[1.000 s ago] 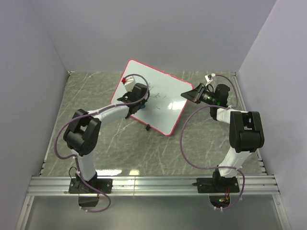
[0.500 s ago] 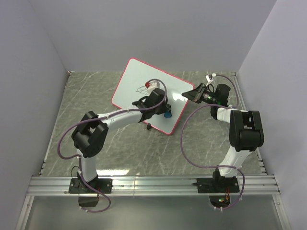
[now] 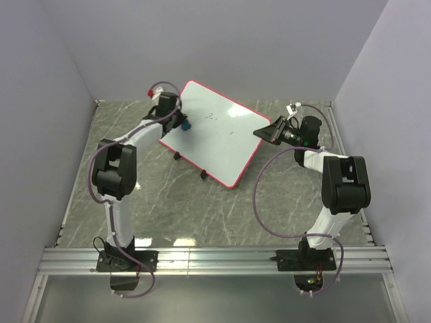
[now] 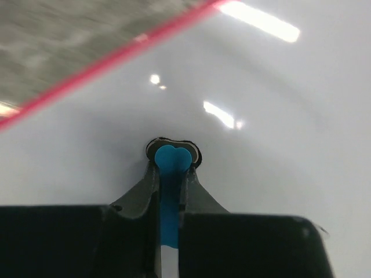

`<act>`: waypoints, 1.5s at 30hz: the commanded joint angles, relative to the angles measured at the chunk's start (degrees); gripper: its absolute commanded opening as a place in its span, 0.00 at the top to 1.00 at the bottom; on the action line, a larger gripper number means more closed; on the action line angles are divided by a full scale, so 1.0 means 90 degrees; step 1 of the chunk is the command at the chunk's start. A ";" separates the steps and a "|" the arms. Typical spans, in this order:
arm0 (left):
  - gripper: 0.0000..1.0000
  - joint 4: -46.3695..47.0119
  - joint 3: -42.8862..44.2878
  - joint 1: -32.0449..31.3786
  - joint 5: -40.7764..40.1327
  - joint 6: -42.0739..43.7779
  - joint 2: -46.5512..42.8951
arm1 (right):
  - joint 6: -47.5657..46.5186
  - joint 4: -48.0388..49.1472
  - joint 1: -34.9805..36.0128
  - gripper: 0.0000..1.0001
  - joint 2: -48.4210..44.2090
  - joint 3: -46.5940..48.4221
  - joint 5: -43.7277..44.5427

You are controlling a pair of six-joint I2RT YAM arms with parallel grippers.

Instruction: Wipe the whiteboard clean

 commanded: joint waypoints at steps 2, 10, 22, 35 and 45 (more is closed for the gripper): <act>1.00 -0.0794 -0.0476 0.0276 -0.0451 0.0704 0.0831 | -0.0389 -0.0806 0.0189 1.00 -0.0095 0.0113 -0.0348; 1.00 -0.0510 0.0011 -0.0435 0.0749 0.1329 0.0851 | -0.0360 -0.0835 0.0199 1.00 -0.0066 0.0200 -0.0349; 1.00 -0.0374 0.0256 -0.2233 0.2059 0.1115 0.0705 | -0.0311 -0.0806 0.0209 1.00 -0.0173 0.0142 -0.0358; 1.00 -0.1525 0.2216 -0.1083 0.1621 0.1777 0.1397 | -0.0457 -0.1254 0.0287 1.00 -0.0534 0.0171 -0.0388; 1.00 -0.2044 0.3342 -0.0076 0.1697 0.2052 0.2336 | -0.0945 -0.2231 0.0365 1.00 -0.0622 0.0503 -0.0397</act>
